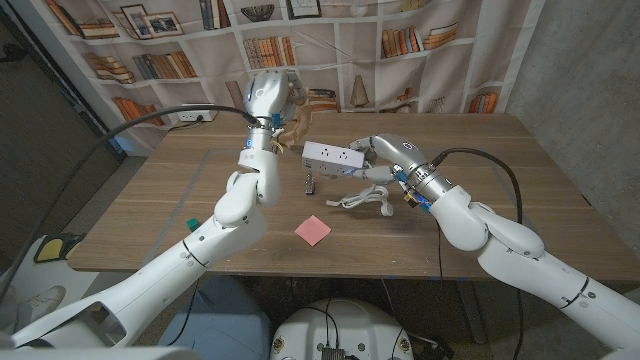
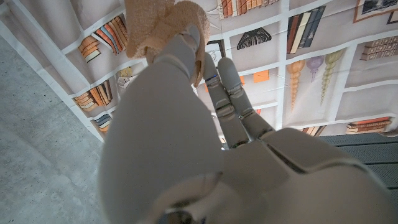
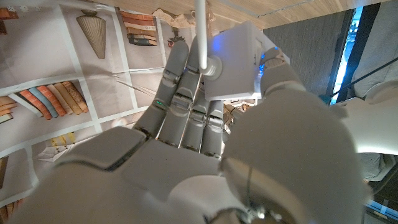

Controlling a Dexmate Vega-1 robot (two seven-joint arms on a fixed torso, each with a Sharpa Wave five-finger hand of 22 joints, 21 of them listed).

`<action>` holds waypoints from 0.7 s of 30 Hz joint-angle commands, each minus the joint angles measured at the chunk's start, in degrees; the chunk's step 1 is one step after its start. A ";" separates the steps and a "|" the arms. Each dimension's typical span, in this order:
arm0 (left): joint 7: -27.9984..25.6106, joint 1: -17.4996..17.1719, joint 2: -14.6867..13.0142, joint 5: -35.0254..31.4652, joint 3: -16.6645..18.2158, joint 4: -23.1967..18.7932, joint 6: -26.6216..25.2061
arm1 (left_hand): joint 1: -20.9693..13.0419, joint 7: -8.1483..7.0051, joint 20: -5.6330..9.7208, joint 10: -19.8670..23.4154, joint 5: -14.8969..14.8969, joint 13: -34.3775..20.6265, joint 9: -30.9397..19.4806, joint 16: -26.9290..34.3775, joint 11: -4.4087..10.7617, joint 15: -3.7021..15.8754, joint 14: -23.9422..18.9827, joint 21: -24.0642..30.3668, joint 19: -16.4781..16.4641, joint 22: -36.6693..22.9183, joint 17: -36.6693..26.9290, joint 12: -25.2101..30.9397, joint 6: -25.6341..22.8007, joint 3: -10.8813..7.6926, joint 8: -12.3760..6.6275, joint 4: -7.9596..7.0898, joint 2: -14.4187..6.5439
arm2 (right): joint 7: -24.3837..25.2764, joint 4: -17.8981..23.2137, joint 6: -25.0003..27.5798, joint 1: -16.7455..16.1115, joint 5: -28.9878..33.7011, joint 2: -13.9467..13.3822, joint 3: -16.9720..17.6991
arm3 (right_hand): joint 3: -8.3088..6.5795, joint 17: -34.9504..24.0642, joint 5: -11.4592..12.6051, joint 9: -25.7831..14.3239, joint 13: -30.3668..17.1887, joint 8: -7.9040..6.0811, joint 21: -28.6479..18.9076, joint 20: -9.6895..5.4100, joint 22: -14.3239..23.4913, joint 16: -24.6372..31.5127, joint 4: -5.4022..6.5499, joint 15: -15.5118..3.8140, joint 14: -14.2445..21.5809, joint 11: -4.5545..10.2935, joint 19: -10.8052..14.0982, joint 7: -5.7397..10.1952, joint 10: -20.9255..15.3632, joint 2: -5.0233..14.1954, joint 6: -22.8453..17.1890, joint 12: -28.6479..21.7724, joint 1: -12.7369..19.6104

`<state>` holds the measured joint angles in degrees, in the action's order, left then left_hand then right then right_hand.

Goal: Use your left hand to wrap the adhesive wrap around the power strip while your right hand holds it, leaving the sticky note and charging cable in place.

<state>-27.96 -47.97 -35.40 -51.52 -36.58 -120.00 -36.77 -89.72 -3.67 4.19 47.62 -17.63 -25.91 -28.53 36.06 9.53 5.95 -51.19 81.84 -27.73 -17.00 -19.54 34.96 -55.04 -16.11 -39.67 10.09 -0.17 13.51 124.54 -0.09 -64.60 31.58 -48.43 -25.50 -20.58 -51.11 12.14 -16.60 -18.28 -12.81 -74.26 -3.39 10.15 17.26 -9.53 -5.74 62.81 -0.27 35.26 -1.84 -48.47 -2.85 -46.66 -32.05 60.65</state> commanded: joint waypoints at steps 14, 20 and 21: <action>0.13 0.21 2.29 -0.41 -0.41 0.15 5.40 | -0.56 0.63 -0.01 5.42 -0.37 -0.30 -0.01 0.46 -1.46 5.14 -5.45 0.98 0.30 0.48 -0.28 0.73 -1.08 -0.30 -0.68 -0.62 -0.64 | -0.58 0.11 -1.53 -0.20 0.89 0.73 -0.80 | -3.86 -0.34 0.22 -0.22 -7.00 -0.39 -0.41 -4.76 -0.07 0.21 0.28 -7.42 5.56 7.32 -0.18 4.76 -7.65 7.74 -5.11 -0.23 7.45; 0.16 0.12 2.57 -0.70 -0.74 0.00 6.68 | -0.58 0.65 -0.01 5.58 -0.45 -0.06 0.24 0.47 -1.42 5.03 -5.51 1.16 0.27 0.79 -0.27 0.69 -1.22 -0.25 -0.60 -0.61 -0.58 | -0.60 0.08 -1.73 -0.41 1.01 0.82 -0.88 | -3.90 -0.39 0.23 -0.23 -7.05 -0.38 -0.42 -4.77 -0.07 0.18 0.29 -7.43 5.57 7.32 -0.23 4.77 -7.76 7.77 -5.11 -0.24 7.45; 0.09 0.10 2.69 -0.71 -0.80 0.03 6.90 | -0.59 0.61 -0.01 5.58 -0.45 -0.04 0.27 0.46 -1.41 5.03 -5.50 1.18 0.26 0.83 -0.27 0.68 -1.23 -0.24 -0.59 -0.60 -0.55 | -0.57 0.10 -1.68 -0.44 1.10 0.89 -0.93 | -3.91 -0.41 0.23 -0.23 -7.09 -0.37 -0.43 -4.76 -0.07 0.18 0.27 -7.45 5.57 7.39 -0.22 4.77 -7.72 7.77 -5.10 -0.24 7.47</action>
<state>-27.81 -47.94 -33.45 -51.90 -36.86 -119.87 -32.21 -90.18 -3.05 4.19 47.63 -17.85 -25.91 -28.18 36.25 9.53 6.37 -51.61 82.76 -27.73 -16.21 -19.67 34.96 -55.74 -16.12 -40.06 10.10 -0.59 13.03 124.83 -1.29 -64.84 32.29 -47.85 -26.07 -20.58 -51.35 11.89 -16.64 -18.28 -12.99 -74.26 -3.39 10.15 17.24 -9.54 -5.77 62.95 -0.25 35.26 -1.81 -48.48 -3.05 -46.70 -31.84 60.85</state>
